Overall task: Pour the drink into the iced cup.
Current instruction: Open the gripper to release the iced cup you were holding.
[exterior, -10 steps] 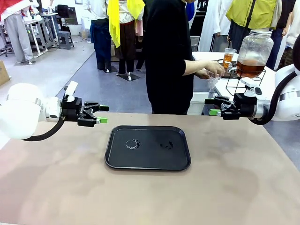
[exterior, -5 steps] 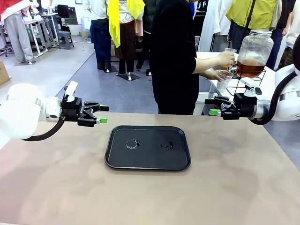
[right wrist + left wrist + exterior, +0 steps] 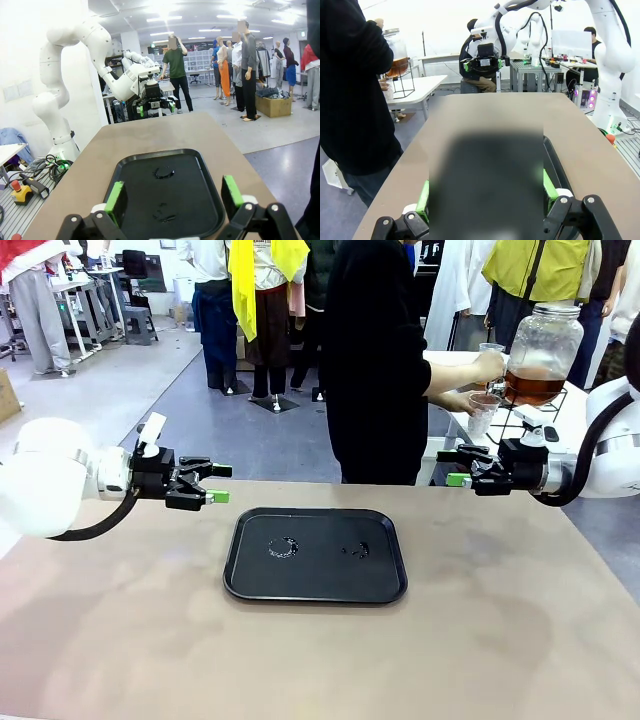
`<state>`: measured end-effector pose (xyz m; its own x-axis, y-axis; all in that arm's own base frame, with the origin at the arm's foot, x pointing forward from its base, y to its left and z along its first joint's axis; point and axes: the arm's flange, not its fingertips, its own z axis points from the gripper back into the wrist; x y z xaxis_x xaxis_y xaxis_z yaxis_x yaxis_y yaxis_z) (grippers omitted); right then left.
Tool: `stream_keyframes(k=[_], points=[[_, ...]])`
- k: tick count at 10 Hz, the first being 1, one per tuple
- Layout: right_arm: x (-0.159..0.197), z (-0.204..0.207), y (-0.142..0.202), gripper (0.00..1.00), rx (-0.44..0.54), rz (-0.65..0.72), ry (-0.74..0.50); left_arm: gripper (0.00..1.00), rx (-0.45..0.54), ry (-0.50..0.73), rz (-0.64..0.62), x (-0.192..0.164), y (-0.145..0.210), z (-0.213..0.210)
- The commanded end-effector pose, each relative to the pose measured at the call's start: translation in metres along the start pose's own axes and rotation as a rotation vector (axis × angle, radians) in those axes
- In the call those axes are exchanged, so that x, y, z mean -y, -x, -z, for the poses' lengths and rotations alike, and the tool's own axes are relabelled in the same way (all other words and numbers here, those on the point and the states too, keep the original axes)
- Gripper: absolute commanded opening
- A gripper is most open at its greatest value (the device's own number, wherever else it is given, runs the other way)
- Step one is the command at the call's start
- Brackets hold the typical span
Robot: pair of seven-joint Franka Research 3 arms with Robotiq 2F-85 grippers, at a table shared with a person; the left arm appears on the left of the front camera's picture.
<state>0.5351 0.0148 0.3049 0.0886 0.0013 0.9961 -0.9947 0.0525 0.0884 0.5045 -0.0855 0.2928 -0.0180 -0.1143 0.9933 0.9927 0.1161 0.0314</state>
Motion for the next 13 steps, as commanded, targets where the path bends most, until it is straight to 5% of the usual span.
stream_keyframes(k=[1,13], points=[[0.0008,0.0003,-0.0035,1.0,0.001,-0.007,-0.002,1.0,-0.005,-0.004,-0.009,-0.0019,-0.0026,0.0008],[0.0008,0.0003,-0.0035,1.0,0.001,-0.007,-0.002,1.0,-0.005,-0.004,-0.009,-0.0019,-0.0026,0.0008]])
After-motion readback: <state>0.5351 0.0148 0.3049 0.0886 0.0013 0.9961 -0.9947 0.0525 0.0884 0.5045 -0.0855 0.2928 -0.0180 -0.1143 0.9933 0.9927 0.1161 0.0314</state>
